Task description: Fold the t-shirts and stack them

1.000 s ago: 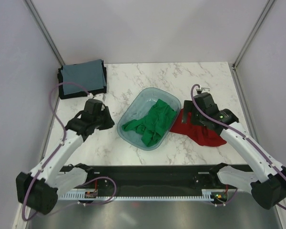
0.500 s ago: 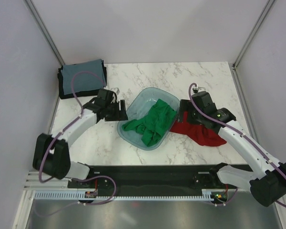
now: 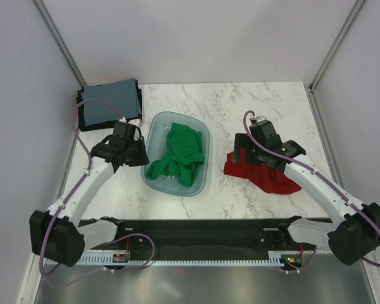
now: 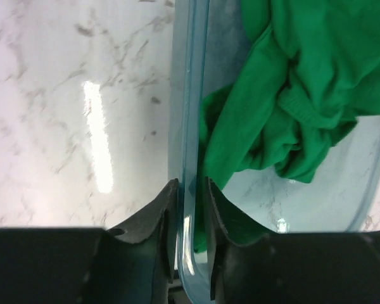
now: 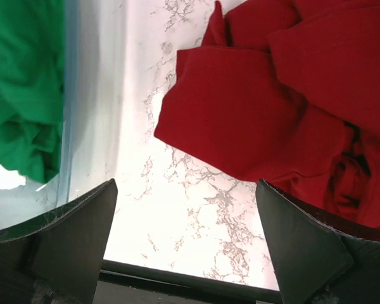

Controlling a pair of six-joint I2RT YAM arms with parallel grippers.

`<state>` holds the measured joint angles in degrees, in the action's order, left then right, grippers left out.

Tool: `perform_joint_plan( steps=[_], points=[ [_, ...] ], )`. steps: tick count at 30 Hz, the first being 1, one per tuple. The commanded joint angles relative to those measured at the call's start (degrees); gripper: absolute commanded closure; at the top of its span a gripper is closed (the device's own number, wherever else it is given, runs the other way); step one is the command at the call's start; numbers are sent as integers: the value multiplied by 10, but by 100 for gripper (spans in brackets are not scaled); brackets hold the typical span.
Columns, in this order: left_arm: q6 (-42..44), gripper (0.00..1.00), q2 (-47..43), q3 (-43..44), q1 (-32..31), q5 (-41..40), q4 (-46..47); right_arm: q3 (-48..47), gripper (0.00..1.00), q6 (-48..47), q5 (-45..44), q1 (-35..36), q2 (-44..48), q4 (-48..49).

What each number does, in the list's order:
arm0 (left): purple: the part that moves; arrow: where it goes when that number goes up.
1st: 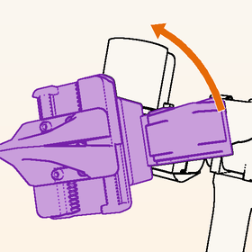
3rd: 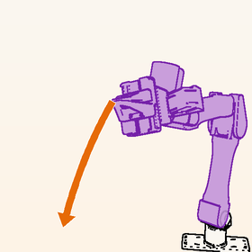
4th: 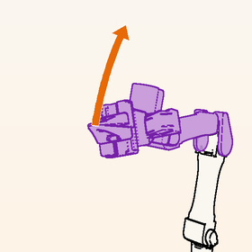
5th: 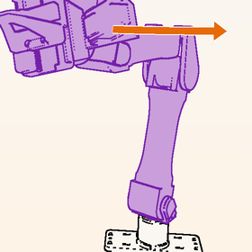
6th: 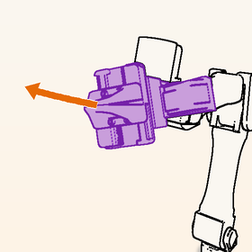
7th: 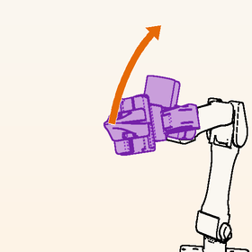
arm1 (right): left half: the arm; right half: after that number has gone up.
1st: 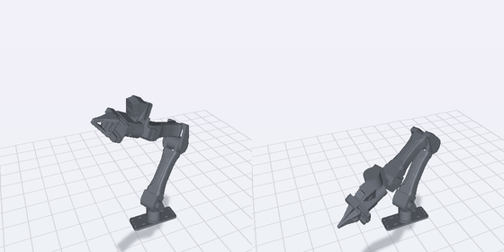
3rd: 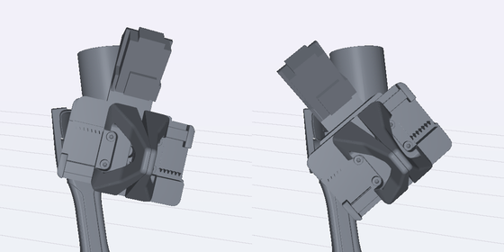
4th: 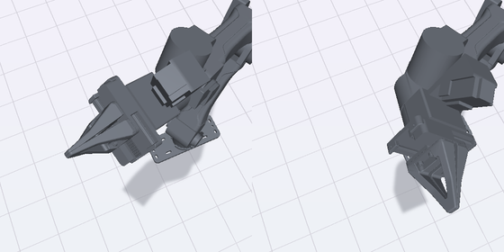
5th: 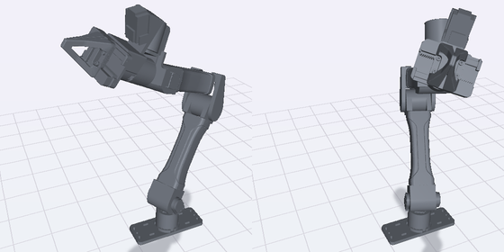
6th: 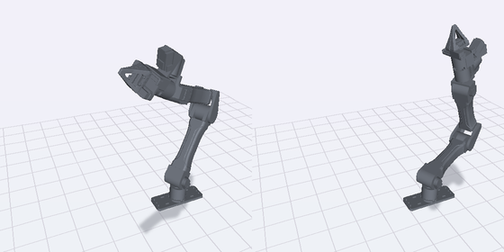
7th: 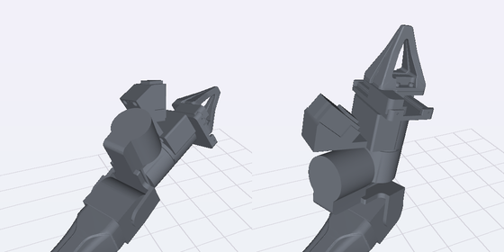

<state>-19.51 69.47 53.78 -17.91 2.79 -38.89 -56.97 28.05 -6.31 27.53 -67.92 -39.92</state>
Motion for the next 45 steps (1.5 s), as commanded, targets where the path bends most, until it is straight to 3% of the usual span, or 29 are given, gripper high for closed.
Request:
perform_joint_plan(
  steps=[1, 7, 9, 10, 13, 17, 20, 21, 24, 27, 32, 35, 39, 41, 43, 45],
  points=[
    [-22, 70, -87, 27, 12, -58, -137, -2, 2, 4, 41, 2, -20, 48],
    [-1, 52, -126, 82, 59, -95, -234, -7, 2, 13, 76, 2, -36, 62],
    [-12, 31, -139, 63, 103, -130, -263, -4, 2, 10, 77, 2, -33, 61],
    [2, 27, -154, 50, 113, -78, -252, -2, 2, 9, 78, 2, -27, 63],
    [-17, 27, -208, 39, 116, -11, -218, 11, 2, 7, 75, 2, -23, 63],
    [-66, 28, -202, 50, 103, 111, -142, 13, 2, 13, 70, 2, -13, 60],
    [-152, 28, -140, 62, 5, 100, -77, 5, 2, 25, 67, 2, 9, 53],
    [-173, 28, -117, 66, -63, 92, -61, 2, 2, 28, 67, 2, 16, 49],
    [-228, 28, -11, 94, -177, 64, 20, -7, 2, 46, 51, 1, 62, 31],
    [-245, 28, 125, 169, -245, 53, 65, -29, 2, 61, 1, 1, 104, -14],
    [-268, 28, 375, 343, -304, 62, 75, -69, 2, 73, -32, 1, 160, -70],
    [-281, 29, 454, 398, -305, 58, 67, -83, 2, 73, -34, 0, 173, -93],
    [-259, 28, 464, 383, -286, 55, 55, -81, 2, 67, -34, 0, 182, -113],
    [-247, 28, 439, 316, -252, 56, 56, -71, 2, 64, -34, 0, 186, -113],
    [-219, 27, 363, 214, -220, 43, 55, -62, 2, 65, -31, 0, 189, -112],
    [-198, 27, 251, 136, -145, 36, 56, -59, 2, 64, -30, 1, 186, -110]
  ],
)
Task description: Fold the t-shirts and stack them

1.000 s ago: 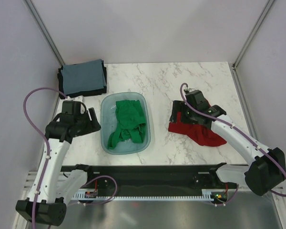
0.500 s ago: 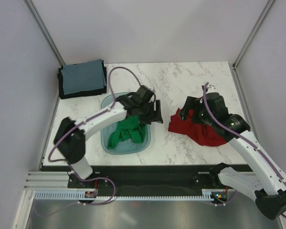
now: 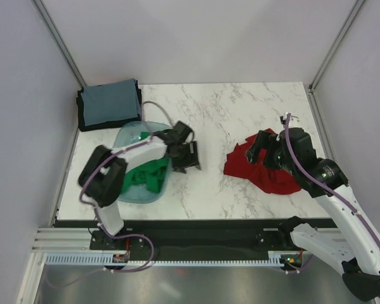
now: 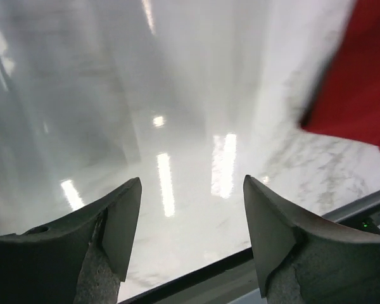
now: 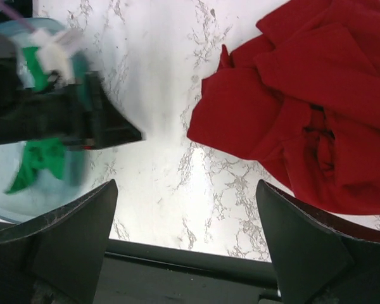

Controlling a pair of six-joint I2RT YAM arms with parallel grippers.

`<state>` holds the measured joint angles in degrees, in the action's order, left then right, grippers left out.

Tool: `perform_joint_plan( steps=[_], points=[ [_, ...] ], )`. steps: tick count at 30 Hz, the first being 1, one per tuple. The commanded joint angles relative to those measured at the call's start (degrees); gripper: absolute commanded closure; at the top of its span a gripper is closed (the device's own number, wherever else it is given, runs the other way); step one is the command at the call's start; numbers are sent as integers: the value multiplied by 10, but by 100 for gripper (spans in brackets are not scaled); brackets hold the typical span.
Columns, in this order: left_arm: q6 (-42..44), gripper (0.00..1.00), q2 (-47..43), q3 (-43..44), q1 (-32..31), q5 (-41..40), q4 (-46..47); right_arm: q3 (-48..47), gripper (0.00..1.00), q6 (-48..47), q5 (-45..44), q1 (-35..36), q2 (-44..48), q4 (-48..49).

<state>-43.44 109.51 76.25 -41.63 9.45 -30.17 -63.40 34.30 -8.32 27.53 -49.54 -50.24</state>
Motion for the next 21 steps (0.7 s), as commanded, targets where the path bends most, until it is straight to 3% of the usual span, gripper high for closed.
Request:
perform_joint_plan(
  steps=[1, 2, 4, 6, 11, 17, 21],
  points=[
    [52, 27, -195, -161, 126, -25, -31, 9, 2, 1, -9, 1, 1, -5],
    [66, 27, -235, -191, 192, -20, -31, 11, 2, 1, -9, 0, -3, -2],
    [118, 26, -334, -240, 249, -13, -55, 13, 2, 2, -6, 0, -8, 10],
    [154, 25, -377, -247, 299, -15, -77, 16, 2, 3, -5, 1, -16, 23],
    [161, 26, -407, -236, 303, 47, -96, 21, 2, -6, -13, 1, -47, 41],
    [134, 26, -447, -239, 261, 84, -74, 42, 2, -40, -41, 0, -150, 61],
    [136, 26, -527, -257, 256, 104, -70, 33, 2, -57, -43, -3, -242, 111]
  ],
)
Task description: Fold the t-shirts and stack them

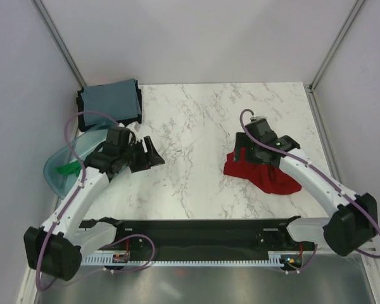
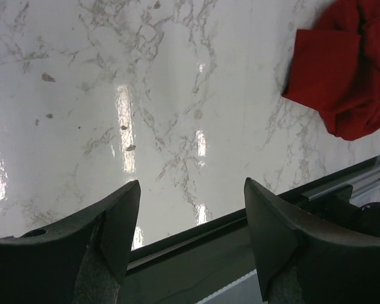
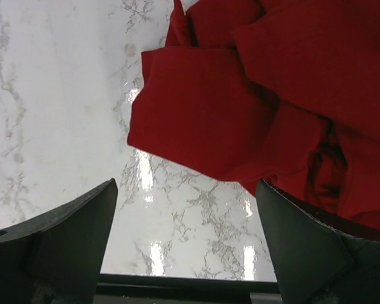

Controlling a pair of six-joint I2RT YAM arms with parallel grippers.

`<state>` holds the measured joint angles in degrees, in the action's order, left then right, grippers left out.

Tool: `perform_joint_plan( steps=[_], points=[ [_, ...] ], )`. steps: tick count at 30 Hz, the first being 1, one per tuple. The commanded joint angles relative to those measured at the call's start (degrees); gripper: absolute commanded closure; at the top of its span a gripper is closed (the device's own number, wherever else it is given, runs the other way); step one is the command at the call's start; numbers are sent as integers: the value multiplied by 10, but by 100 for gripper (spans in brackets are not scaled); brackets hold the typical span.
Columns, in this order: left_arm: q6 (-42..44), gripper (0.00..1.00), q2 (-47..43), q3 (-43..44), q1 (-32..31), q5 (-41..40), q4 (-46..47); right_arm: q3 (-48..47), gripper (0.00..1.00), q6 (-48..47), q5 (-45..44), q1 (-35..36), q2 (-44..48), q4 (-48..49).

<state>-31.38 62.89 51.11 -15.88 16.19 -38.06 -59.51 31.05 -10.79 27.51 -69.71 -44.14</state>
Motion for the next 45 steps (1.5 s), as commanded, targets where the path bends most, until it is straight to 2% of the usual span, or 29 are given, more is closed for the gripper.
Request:
perform_joint_plan(
  steps=[1, 4, 6, 8, 10, 11, 13, 14, 16, 17, 18, 23, 26, 27, 29, 30, 34, 36, 38, 40, 41, 42, 43, 44, 45],
  points=[
    [21, 27, -79, -14, -2, 35, 8, -19, 2, -34, -19, -3, -60, 55],
    [45, 26, -143, -35, -2, 20, -5, -41, 10, -46, -28, -3, -142, 75],
    [68, 26, -173, -47, -1, 12, -17, -48, 19, -58, -31, -3, -196, 89],
    [51, 24, -212, -55, -2, -13, -33, -56, 27, -63, -35, -3, -243, 95],
    [52, 23, -243, -68, -1, 8, -19, -69, 36, -64, -35, -3, -267, 97],
    [53, 23, -251, -73, -2, 10, -15, -74, 50, -64, -31, -3, -282, 97],
    [49, 23, -262, -90, -1, 5, 3, -82, 65, -59, -24, -3, -288, 97],
    [48, 23, -268, -94, -2, 4, 4, -83, 77, -58, -18, -1, -291, 97],
    [52, 23, -267, -93, -1, 1, 5, -91, 85, -58, -15, 1, -292, 92],
    [52, 23, -265, -93, -1, -2, 7, -95, 97, -59, -13, 3, -295, 90],
    [52, 23, -265, -95, -2, -5, 8, -102, 100, -59, -11, 3, -297, 84],
    [52, 23, -265, -95, -1, -5, 8, -157, 100, -59, -14, 26, -294, 47],
    [51, 23, -269, -95, -1, -11, 8, -260, 100, -63, 0, 57, -289, -8],
    [51, 23, -269, -95, -2, -12, 8, -336, 100, -66, 4, 64, -287, -40],
    [49, 23, -269, -96, -2, -13, 8, -423, 100, -76, 20, 84, -282, -73],
    [50, 23, -269, -96, -2, -16, 8, -511, 100, -78, 25, 88, -278, -99],
    [49, 23, -267, -97, -1, -21, 7, -658, 100, -83, 41, 90, -227, -130],
    [48, 23, -269, -96, -2, -25, 6, -654, 100, -92, 12, 90, -191, -136],
    [47, 24, -272, -97, -2, -28, 5, -603, 100, -93, -53, 86, -115, -129],
    [46, 24, -272, -97, -2, -32, 4, -489, 100, -82, -113, 73, -39, -127],
    [46, 23, -269, -98, -1, -32, 4, -403, 100, -66, -152, 43, 5, -128],
    [46, 24, -269, -98, -1, -33, 4, -359, 100, -56, -158, 43, 5, -128],
    [45, 24, -266, -97, -1, -33, 4, -315, 98, -47, -158, 4, 42, -129],
    [46, 23, -262, -97, -1, -33, 4, -235, 83, -38, -154, -13, 56, -133],
    [45, 23, -261, -98, -1, -32, 5, -197, 16, -8, -151, -25, 69, -138]
  ],
)
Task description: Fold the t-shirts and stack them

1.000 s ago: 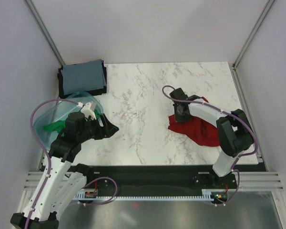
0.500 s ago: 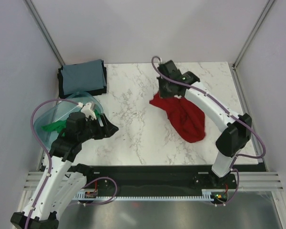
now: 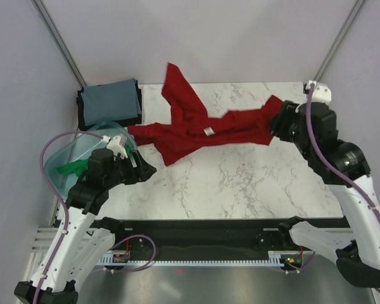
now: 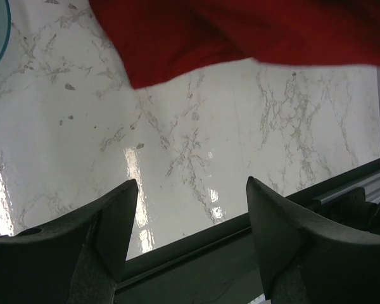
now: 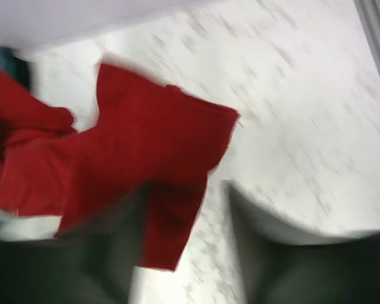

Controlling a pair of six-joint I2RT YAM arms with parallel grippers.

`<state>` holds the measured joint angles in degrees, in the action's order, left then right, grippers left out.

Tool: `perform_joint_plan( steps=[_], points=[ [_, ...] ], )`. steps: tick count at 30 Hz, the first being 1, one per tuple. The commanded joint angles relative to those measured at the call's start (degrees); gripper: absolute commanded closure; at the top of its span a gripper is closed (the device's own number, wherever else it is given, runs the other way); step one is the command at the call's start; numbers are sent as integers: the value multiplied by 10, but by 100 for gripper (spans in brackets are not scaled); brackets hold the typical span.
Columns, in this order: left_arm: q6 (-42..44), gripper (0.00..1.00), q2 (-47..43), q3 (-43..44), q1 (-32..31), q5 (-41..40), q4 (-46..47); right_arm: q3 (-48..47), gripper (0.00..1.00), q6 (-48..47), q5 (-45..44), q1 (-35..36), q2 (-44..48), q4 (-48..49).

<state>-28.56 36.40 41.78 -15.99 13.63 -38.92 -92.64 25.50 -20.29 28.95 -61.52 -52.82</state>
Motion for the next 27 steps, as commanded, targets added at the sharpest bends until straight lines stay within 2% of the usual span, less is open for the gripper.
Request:
perform_joint_plan(
  steps=[1, 5, 8, 12, 13, 14, 17, 20, 21, 23, 24, 25, 27],
  points=[
    [17, 23, 6, -4, -1, -4, 13, 170, 2, 61, -50, -56, 8, -56],
    [17, 25, 16, -6, -1, 11, 13, 323, 2, 104, 14, -66, 48, -41],
    [22, 35, 45, -3, -5, 39, 14, 358, 2, 114, 37, -66, 75, -19],
    [11, 34, 107, 1, -57, 4, 13, 361, 2, 109, 60, -65, 70, 3],
    [-5, 34, 132, 4, -96, -12, 14, 365, 2, 105, 108, -65, 63, 34],
    [-13, 32, 148, 5, -116, -43, 16, 376, 2, 91, 142, -65, 60, 56],
    [-43, 31, 194, -6, -163, -61, 51, 397, 2, 88, 262, -49, 31, 148],
    [-72, 31, 213, -34, -166, -60, 97, 359, 2, 80, 230, 25, -43, 184],
    [-77, 31, 216, -42, -166, -60, 108, 344, 2, 74, 219, 46, -94, 185],
    [-94, 31, 219, -65, -166, -59, 138, 302, 2, 69, 214, 46, -142, 197],
    [-98, 32, 218, -71, -166, -58, 147, 287, 2, 66, 185, 45, -188, 199],
    [-107, 32, 213, -87, -166, -57, 154, 233, 2, 65, 155, 31, -253, 203],
    [-110, 32, 200, -94, -166, -57, 154, 222, 2, 68, 157, 7, -295, 205]
  ],
)
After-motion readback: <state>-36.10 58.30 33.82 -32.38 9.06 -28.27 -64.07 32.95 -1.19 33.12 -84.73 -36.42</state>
